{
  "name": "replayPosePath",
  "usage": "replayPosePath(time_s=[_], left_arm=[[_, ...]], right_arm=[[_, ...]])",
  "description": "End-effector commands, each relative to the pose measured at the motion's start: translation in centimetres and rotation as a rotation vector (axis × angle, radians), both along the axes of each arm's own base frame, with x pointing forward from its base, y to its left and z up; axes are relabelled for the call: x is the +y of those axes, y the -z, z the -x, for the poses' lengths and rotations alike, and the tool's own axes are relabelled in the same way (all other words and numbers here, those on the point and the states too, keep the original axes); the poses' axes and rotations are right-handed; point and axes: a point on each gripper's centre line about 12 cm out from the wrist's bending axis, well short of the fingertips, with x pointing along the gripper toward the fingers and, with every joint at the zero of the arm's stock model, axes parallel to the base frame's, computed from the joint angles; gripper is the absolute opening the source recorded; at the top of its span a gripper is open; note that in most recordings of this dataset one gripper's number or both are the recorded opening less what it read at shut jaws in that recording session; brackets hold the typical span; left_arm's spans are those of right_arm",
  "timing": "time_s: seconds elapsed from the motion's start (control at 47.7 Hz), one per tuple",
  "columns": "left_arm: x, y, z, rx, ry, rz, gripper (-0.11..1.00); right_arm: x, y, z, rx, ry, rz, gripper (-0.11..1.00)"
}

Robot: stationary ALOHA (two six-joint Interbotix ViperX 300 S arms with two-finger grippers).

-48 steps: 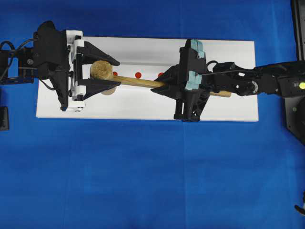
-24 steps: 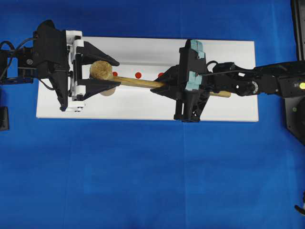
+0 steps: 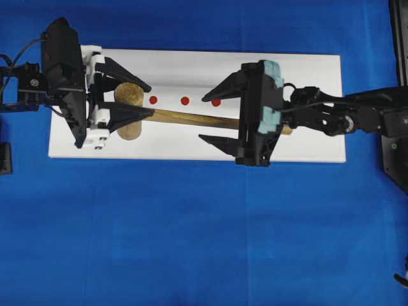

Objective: Hit the mark with a hammer.

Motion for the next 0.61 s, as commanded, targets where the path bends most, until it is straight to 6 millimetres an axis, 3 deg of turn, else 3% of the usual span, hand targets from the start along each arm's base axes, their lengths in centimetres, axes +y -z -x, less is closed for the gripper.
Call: replayPosePath(time_s=[0.0, 0.356, 0.587], left_arm=[[0.39, -1.10, -0.02, -0.032, -0.047, 0.094, 0.45], [0.64, -0.87, 0.15, -0.063, -0.262, 0.631, 0.45], [-0.01, -0.95, 0.73, -0.072, -0.285, 0.742, 0.45]], right_arm=[[0.48, -1.66, -0.01, -0.057, -0.018, 0.043, 0.89], [1.18, -1.75, -0.13, -0.055, -0.073, 0.140, 0.90], [1.21, -1.45, -0.31, -0.040, -0.093, 0.183, 0.89]])
